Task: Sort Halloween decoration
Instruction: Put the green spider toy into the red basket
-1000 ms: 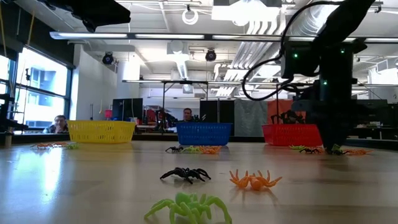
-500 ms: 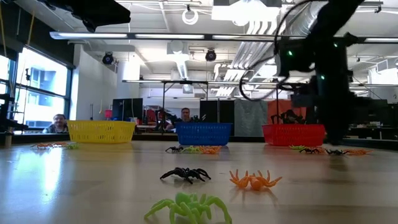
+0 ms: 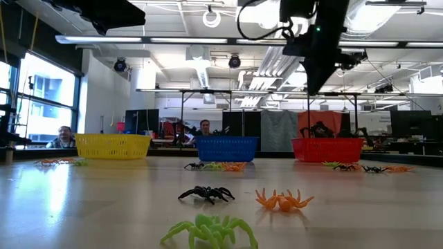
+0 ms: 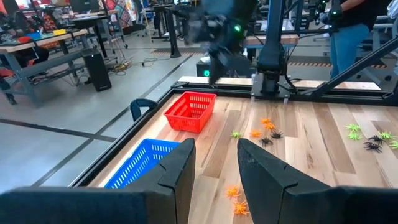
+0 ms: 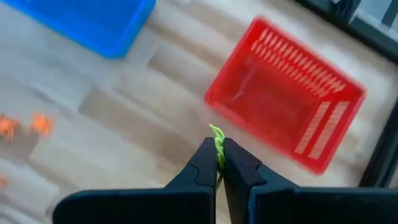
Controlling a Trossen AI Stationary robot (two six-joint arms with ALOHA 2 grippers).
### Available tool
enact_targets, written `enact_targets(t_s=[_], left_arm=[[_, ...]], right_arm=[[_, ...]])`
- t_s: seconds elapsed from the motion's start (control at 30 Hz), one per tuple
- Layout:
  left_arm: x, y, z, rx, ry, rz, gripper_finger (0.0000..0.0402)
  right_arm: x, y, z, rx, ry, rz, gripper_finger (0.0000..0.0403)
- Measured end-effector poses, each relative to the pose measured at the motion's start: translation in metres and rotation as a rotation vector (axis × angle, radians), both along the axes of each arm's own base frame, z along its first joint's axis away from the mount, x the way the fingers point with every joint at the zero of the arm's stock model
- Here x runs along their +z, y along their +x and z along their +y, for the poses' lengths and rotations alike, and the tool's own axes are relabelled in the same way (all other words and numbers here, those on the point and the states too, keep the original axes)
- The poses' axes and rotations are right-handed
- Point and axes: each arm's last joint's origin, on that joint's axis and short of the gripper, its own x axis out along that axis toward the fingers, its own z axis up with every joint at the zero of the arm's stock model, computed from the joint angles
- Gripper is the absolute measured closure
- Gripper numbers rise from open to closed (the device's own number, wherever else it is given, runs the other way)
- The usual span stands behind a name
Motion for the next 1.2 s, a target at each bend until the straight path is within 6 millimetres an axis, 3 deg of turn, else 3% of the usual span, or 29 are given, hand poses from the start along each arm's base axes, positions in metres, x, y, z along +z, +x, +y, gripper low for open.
enact_targets(t_s=[0.2, 0.47, 0.8, 1.03, 1.2], left_arm=[[0.000, 0.000, 0.000, 0.003, 0.002, 0.005, 0.0291], [-0.001, 0.000, 0.000, 0.003, 0.002, 0.006, 0.0291], [-0.001, 0.000, 0.000, 0.004, 0.002, 0.008, 0.0291], [-0.001, 0.000, 0.000, 0.004, 0.002, 0.008, 0.0291], [-0.001, 0.000, 0.000, 0.004, 0.002, 0.008, 0.0291]], right_arm=[[0.007, -0.013, -0.038, -0.082, -0.012, 0.003, 0.0402], [-0.034, -0.039, -0.070, -0.209, 0.065, 0.125, 0.0403], [-0.095, -0.046, -0.070, -0.216, 0.132, 0.123, 0.0403], [-0.101, -0.048, -0.069, -0.236, 0.131, 0.110, 0.0399], [-0.098, -0.045, -0.070, -0.196, 0.118, 0.105, 0.0363]])
